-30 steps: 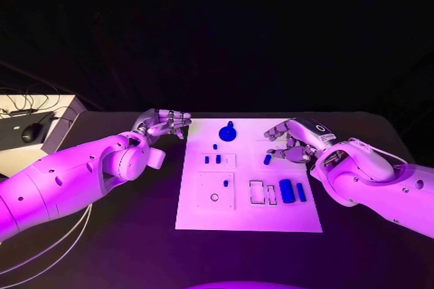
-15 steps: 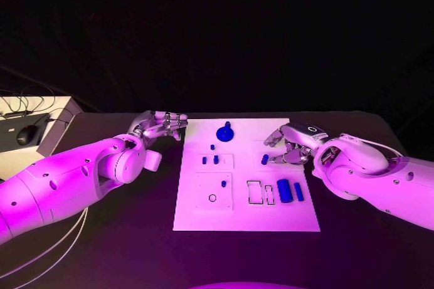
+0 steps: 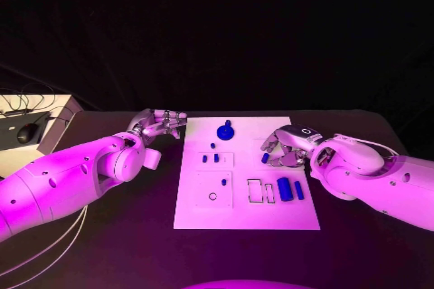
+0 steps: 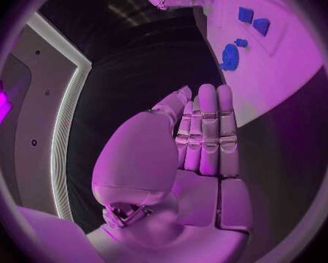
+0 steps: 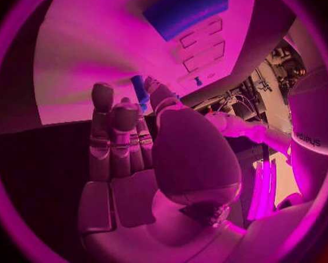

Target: Assemble the parts on the task board

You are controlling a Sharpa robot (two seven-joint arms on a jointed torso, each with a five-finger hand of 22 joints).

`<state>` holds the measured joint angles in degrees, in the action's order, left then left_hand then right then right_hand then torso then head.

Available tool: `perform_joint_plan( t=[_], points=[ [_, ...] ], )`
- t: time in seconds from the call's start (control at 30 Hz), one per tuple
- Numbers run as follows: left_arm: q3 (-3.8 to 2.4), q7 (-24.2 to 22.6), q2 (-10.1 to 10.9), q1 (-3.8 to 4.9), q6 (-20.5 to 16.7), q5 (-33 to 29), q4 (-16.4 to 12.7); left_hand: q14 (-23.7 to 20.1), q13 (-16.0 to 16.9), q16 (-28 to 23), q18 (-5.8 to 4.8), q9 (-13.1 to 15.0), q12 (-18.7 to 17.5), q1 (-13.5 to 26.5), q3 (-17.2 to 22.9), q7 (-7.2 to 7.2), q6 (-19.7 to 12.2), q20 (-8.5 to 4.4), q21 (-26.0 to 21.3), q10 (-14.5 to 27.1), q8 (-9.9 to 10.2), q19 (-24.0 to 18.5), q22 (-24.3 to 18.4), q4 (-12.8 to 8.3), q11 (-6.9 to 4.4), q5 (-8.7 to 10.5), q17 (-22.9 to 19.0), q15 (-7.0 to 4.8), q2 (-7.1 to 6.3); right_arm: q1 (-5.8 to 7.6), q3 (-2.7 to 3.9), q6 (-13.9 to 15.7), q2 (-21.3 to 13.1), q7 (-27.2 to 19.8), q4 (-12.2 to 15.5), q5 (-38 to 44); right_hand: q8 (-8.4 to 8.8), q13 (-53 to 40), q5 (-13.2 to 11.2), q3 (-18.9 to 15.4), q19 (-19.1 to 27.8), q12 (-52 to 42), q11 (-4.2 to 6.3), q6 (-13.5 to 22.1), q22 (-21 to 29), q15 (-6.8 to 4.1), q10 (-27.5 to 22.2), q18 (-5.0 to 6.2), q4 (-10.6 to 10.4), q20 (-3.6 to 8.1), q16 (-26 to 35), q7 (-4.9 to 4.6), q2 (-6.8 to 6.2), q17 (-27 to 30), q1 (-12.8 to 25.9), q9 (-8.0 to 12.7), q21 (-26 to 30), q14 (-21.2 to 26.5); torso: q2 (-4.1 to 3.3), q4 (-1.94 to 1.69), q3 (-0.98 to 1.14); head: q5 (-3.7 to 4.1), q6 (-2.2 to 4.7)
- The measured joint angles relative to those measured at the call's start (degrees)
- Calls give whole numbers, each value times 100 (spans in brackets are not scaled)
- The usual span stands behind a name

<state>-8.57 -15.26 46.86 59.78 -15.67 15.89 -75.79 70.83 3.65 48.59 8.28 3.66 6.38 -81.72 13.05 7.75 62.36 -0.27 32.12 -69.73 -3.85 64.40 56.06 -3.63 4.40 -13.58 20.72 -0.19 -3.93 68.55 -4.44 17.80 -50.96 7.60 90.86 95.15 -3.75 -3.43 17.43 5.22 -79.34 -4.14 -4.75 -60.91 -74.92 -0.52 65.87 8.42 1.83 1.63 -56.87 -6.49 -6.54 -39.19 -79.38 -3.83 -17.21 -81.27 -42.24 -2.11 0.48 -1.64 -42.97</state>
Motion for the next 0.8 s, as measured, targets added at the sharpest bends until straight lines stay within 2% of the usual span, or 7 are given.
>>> perform_joint_plan(
  t=[0.1,0.27,0.4,0.57,0.8],
  points=[
    [0,0,3,0,-1,0,0,0,0,0,0,0,0,0,0,0,0,0,0,0,0,0,0,0,0,0,0,0,0,-5,-7,-15,20,-7,-5,20,0,0,0,207,-4,30,27,-105,0,-21,123,-1,26,4,0,-18,30,0,30,0,-35,-21,1,0,0,3,-2],
    [0,5,5,0,-1,-1,1,0,0,0,0,0,0,0,0,0,0,0,-23,0,0,0,-1,0,0,0,-4,0,0,-17,-16,-36,51,-13,-24,52,0,0,-60,747,-30,29,73,-328,1,-64,381,-8,101,30,-32,-35,96,-15,96,0,-212,-21,1,-1,2,4,-6],
    [0,7,5,0,-2,-1,1,0,0,0,0,0,0,0,0,0,0,0,-23,0,0,0,-1,0,0,0,-6,0,0,-28,-20,-53,81,-13,-52,90,0,1,-91,990,-27,29,111,-405,1,-76,459,-11,144,32,-53,-21,122,-24,125,0,-294,-9,1,-1,2,7,-14],
    [0,8,6,0,-2,-1,1,0,0,0,0,0,0,0,0,0,0,0,-23,0,0,0,-1,0,0,0,-6,0,0,-36,-19,-58,120,-11,-80,127,0,1,-91,1077,4,30,122,-461,1,-86,492,-51,188,63,-54,-7,103,-26,151,0,-337,1,1,0,3,13,-22],
    [0,10,10,-1,-1,-2,-2,0,0,0,0,0,0,0,0,0,0,0,-23,0,0,0,-1,0,0,0,-6,0,0,-59,-12,-55,151,6,-107,169,2,0,-92,1125,4,40,148,-541,-3,-105,569,-74,205,63,-54,9,149,-36,197,-3,-440,-19,0,-3,2,20,-45]
  ],
)
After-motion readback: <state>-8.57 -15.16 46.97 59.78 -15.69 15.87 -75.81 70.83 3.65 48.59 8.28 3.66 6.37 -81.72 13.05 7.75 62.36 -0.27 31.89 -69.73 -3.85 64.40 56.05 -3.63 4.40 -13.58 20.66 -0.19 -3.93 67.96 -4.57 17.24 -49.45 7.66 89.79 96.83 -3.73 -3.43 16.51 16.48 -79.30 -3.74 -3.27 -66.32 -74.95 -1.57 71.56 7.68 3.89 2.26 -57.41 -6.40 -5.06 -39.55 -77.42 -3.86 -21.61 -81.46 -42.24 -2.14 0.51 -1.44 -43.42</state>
